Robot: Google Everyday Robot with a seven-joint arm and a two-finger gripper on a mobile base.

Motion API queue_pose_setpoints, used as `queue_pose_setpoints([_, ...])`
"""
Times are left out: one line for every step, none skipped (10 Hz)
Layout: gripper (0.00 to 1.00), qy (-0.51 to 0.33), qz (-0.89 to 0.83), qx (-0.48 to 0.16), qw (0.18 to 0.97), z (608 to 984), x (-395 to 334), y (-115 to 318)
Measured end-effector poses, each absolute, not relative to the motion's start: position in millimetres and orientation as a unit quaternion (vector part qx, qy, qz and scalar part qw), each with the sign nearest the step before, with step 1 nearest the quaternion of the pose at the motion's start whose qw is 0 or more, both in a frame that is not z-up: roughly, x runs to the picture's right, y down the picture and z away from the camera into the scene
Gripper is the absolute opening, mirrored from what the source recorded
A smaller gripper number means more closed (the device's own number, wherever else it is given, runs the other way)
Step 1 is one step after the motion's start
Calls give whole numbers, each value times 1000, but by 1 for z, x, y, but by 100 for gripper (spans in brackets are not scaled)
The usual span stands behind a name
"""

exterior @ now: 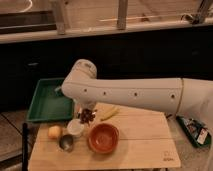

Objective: Place grapes in red bowl

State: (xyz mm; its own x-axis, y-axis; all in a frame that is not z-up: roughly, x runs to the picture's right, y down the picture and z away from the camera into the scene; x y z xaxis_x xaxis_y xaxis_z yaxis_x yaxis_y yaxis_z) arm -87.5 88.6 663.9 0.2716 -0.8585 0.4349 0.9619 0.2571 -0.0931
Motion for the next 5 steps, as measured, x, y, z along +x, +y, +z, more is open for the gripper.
queue_pose_setpoints([0, -150, -579, -175, 782, 664, -90, 91])
queue_pose_setpoints([0, -149, -576, -178, 784, 664, -85, 93])
queue_pose_setpoints([0, -150, -571, -183, 786, 664, -75, 98])
queue_pose_setpoints([0, -151, -567, -187, 788, 664, -66, 103])
queue_pose_setpoints([0, -152, -567, -190, 787, 664, -65, 107])
